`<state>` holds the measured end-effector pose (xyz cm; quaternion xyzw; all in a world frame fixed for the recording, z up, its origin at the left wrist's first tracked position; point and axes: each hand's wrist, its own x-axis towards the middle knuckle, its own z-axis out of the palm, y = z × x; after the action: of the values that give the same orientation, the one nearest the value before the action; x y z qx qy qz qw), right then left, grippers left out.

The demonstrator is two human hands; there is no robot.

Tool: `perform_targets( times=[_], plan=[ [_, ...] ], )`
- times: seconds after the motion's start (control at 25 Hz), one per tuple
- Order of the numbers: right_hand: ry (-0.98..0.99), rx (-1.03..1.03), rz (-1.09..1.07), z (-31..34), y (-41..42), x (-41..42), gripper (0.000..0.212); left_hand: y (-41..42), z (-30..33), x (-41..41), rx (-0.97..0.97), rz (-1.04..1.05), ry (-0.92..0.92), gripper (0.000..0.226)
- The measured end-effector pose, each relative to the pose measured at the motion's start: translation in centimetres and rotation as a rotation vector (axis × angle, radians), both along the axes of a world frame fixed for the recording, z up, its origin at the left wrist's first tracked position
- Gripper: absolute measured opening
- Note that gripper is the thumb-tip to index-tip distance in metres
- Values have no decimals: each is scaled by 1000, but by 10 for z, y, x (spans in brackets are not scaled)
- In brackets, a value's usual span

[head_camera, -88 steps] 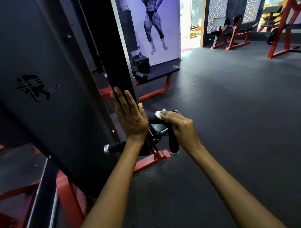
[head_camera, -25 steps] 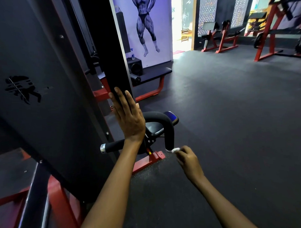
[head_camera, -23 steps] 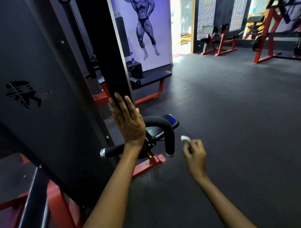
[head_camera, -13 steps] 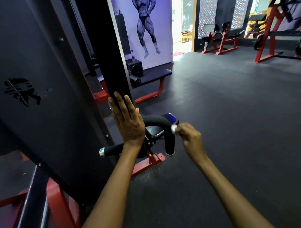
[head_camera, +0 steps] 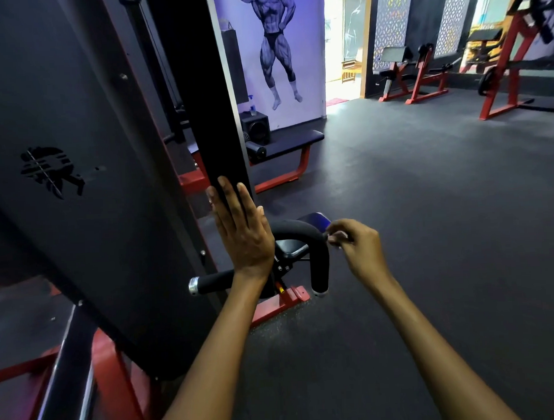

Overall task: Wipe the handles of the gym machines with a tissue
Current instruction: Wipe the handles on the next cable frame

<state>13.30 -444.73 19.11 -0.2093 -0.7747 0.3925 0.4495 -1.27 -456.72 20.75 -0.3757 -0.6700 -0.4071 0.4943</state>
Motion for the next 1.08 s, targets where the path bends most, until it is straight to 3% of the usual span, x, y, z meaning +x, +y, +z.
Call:
perform_targets(
  times=[0.12,0.24,0.32,0.48,0.6,0.68,0.76,0.96,1.08],
  plan=[
    [36,-74,116,46,1,-25,23,1,0,-2,-1,-6,12,62],
    [-226,300,304,72,-22,-52,33,-1,0,-1,-4,-23,20,62],
    [-189,409,218,56,-14,-44,30,-1,-1,-3,-11,-19,43,63],
    [-341,262,34,21,21,12,30,-1,0,1,-5,-40,15,62],
    [-135,289,52,43,8,-12,27,0,0,-1,1,-24,29,62],
    [-133,395,241,61,-18,-39,26,-2,2,0,-8,-44,15,62],
    [-132,466,294,56,-32,-48,24,-2,-1,-1,-15,-39,20,62],
    [-66,306,43,7,-10,10,25,-2,-1,-2,-26,-26,14,65],
    [6,193,26,27,-8,-5,22,0,-2,-3,-7,-21,28,63]
  ],
)
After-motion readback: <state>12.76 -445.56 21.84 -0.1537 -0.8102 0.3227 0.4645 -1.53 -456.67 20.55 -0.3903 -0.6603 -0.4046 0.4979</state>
